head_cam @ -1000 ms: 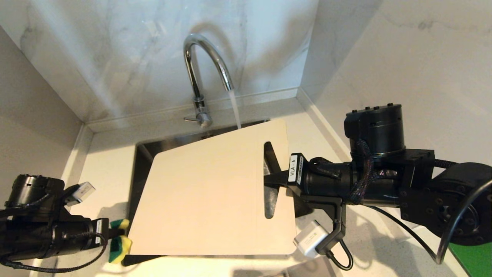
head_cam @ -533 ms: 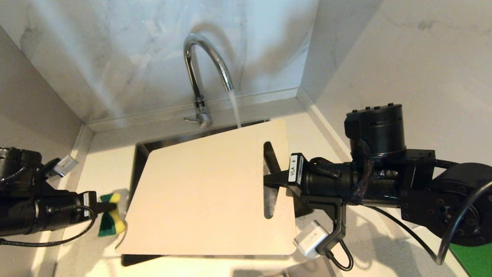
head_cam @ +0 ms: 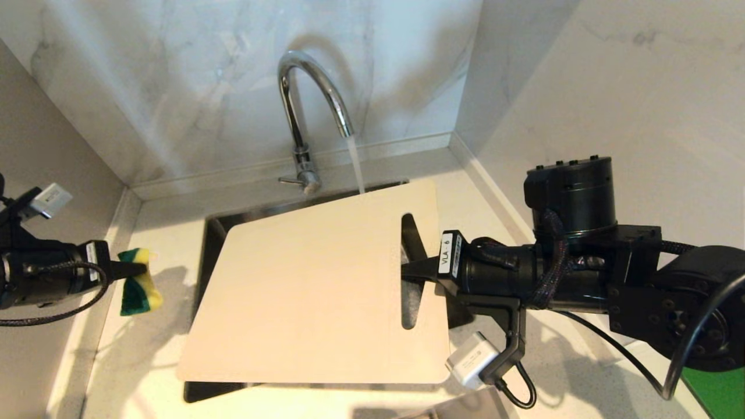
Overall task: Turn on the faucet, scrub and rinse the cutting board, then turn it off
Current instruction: Put down the cutting board
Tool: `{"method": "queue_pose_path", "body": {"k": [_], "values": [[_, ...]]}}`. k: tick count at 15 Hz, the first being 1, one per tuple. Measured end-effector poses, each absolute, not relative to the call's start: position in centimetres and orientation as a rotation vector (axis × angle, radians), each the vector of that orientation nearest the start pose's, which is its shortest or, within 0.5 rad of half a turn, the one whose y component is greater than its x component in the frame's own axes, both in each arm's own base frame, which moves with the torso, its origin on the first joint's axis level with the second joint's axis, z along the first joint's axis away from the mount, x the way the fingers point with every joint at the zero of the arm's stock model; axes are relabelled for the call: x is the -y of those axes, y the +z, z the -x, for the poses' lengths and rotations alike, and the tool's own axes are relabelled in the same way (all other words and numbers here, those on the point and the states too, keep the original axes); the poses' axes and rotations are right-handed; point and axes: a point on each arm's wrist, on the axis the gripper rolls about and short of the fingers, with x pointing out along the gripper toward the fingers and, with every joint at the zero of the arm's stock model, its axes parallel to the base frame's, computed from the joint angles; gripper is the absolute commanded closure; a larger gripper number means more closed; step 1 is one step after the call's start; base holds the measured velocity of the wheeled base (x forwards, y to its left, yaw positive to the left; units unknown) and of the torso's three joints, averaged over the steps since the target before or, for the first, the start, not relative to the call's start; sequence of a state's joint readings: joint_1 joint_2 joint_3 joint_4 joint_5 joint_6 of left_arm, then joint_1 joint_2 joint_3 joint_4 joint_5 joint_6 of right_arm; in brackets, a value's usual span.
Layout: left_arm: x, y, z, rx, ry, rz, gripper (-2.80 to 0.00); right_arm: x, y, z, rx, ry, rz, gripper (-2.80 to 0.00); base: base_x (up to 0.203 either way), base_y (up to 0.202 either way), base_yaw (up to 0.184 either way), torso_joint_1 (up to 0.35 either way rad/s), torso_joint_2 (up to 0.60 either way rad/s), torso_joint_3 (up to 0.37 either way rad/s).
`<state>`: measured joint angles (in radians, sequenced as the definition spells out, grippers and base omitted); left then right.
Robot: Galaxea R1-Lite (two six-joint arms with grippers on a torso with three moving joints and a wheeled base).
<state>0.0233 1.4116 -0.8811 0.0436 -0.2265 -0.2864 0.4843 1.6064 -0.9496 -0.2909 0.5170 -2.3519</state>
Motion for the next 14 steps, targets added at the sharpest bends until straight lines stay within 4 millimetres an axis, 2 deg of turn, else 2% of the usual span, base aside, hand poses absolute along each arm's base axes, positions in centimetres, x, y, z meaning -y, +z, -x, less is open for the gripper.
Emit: {"method": "queue_pose_path", "body": {"k": [5,9,12,14], "values": [[-2.4,22.8,-21.9,-0.53,-0.039,0.303,0.0,-14.4,21.9,-25.1,0.955,0.878,2.067,0.0,0.0,0.0,0.0,0.0,0.0,0.0],[-2.4,24.6,-19.1,-0.439,-0.033,0.268,0.0,-14.4,21.6,-25.0,0.941,0.857,2.042,0.0,0.0,0.0,0.0,0.0,0.0,0.0],[-2.1,23.8,-16.8,-0.43,-0.037,0.247,0.0,-14.4,21.6,-25.0,0.939,0.857,2.042,0.0,0.0,0.0,0.0,0.0,0.0,0.0],[-2.0,23.2,-16.1,-0.44,-0.042,0.249,0.0,-14.4,21.5,-25.0,0.938,0.859,2.042,0.0,0.0,0.0,0.0,0.0,0.0,0.0]]}}
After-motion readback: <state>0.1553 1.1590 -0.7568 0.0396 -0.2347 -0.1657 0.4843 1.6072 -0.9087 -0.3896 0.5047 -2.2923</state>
